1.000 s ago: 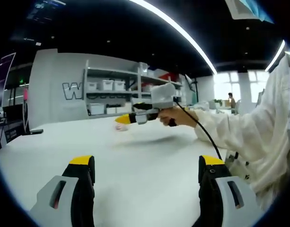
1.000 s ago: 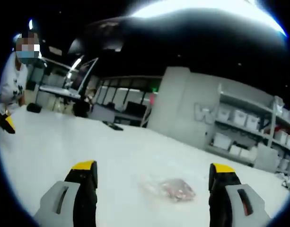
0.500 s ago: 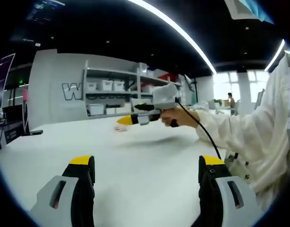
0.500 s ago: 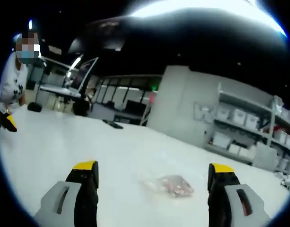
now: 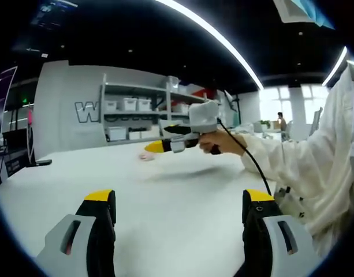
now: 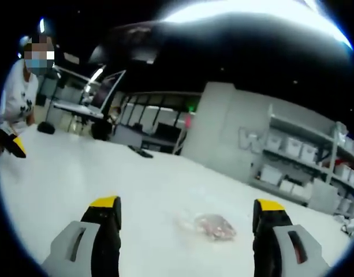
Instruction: Open the resealable bag by pulling the two sides of the seal apart until the entire bag opening is separated and visibly accessible.
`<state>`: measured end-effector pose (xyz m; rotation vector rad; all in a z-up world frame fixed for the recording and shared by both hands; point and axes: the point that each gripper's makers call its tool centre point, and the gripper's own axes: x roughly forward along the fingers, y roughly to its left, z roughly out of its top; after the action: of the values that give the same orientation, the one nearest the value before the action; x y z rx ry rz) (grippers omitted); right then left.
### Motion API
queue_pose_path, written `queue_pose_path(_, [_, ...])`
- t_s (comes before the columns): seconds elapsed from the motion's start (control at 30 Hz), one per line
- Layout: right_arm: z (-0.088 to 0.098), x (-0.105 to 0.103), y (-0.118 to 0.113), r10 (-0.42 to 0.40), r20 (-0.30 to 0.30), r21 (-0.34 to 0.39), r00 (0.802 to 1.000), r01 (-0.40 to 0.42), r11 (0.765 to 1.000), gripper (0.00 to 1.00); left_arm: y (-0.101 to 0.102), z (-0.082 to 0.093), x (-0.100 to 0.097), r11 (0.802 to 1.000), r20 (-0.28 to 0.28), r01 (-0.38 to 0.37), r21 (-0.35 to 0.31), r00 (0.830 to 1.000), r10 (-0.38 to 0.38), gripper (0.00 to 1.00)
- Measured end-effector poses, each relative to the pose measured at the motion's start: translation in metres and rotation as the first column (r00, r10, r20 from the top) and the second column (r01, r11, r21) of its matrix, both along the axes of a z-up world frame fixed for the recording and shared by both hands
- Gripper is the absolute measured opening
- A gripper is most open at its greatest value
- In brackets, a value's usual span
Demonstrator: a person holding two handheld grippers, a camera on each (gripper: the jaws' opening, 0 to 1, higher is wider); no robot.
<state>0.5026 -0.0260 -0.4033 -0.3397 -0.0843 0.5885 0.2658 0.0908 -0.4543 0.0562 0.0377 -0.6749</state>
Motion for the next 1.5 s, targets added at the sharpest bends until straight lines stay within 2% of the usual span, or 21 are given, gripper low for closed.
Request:
queue_pose_path(0.17, [0.000, -0.005, -0.002, 0.000, 0.007, -0.008, 1.000, 0.000, 1.000, 0.92, 0.000, 0.000, 0.000, 1.000, 0.000, 0.000, 0.001, 1.000, 0.000, 0.90])
queue_pose_path(0.23, [0.000, -0.009, -0.004, 0.005, 0.011, 0.011, 1.000, -0.005, 1.000, 0.90, 0.000, 0.000, 0.000, 1.000, 0.001, 0.001, 0.000, 1.000, -0.001, 0.90])
queue_pose_path(0.5, [0.006, -0.022, -0.005, 0.011, 0.039, 0.015, 0.999, -0.012, 1.000, 0.92, 0.000, 0.000, 0.000, 1.000, 0.002, -0.004, 0.002, 1.000, 0.004, 0.90])
queue_pose_path(0.83, [0.010, -0.029, -0.007, 0.024, 0.037, 0.029, 0.999, -0.025, 0.999, 0.90, -0.002, -0.001, -0.001, 1.000, 0.000, -0.003, 0.010, 1.000, 0.003, 0.90])
queue_pose_path(1.1, [-0.001, -0.036, -0.016, 0.004, 0.028, 0.017, 1.000, -0.004, 1.000, 0.88, -0.003, -0.001, -0.001, 1.000, 0.001, -0.001, 0.007, 1.000, 0.001, 0.90])
queue_pose_path(1.5, [0.000, -0.048, -0.023, -0.003, 0.033, 0.036, 0.999, 0.002, 0.999, 0.87, 0.000, -0.003, 0.000, 1.000, 0.000, -0.007, 0.008, 1.000, 0.007, 0.90])
